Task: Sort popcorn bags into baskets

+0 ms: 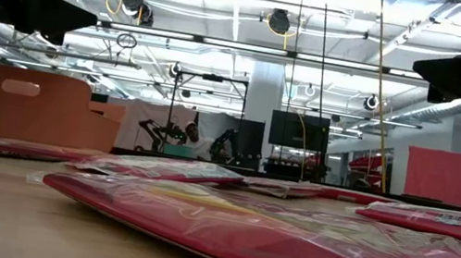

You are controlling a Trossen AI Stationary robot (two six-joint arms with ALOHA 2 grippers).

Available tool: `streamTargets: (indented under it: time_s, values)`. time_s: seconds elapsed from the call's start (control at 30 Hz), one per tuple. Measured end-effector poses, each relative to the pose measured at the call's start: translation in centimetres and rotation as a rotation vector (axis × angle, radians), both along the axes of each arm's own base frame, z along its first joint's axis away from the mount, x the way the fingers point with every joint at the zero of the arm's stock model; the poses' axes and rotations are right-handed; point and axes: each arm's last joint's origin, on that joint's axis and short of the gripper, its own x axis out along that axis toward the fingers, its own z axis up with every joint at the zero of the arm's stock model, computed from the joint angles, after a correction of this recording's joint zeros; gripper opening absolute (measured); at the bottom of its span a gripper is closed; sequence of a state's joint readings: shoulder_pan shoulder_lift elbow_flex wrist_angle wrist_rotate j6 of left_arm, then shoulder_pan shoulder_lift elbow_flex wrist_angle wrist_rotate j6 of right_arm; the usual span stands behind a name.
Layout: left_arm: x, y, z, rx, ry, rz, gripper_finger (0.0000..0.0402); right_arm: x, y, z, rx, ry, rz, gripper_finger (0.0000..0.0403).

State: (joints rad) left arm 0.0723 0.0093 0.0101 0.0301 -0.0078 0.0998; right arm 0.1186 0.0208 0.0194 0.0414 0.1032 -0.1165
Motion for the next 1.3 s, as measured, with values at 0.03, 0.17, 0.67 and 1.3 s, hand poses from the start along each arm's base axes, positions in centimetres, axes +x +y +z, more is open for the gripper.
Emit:
streamTargets:
  time_s: [0.03, 0.17, 0.67, 1.3]
  values:
    - [0.0, 0.0, 0.0, 0.0, -0.001, 0.0, 0.001, 0.0, 0.0, 0.0, 0.0, 0.0, 0.0, 0.0]
    - [0.0, 0.0, 0.0, 0.005, 0.0, 0.001, 0.001, 0.0, 0.0, 0.0, 0.0, 0.001, 0.001, 0.0]
    - [0.0, 0.0, 0.0, 0.07, 0.005, 0.003, 0.001, 0.0, 0.0, 0.0, 0.0, 0.0, 0.0, 0.0]
    - [-0.3, -0.1, 2.2, -0.075, -0.216, -0.015, 0.001, 0.0, 0.0, 0.4, 0.006, -0.04, -0.002, 0.0]
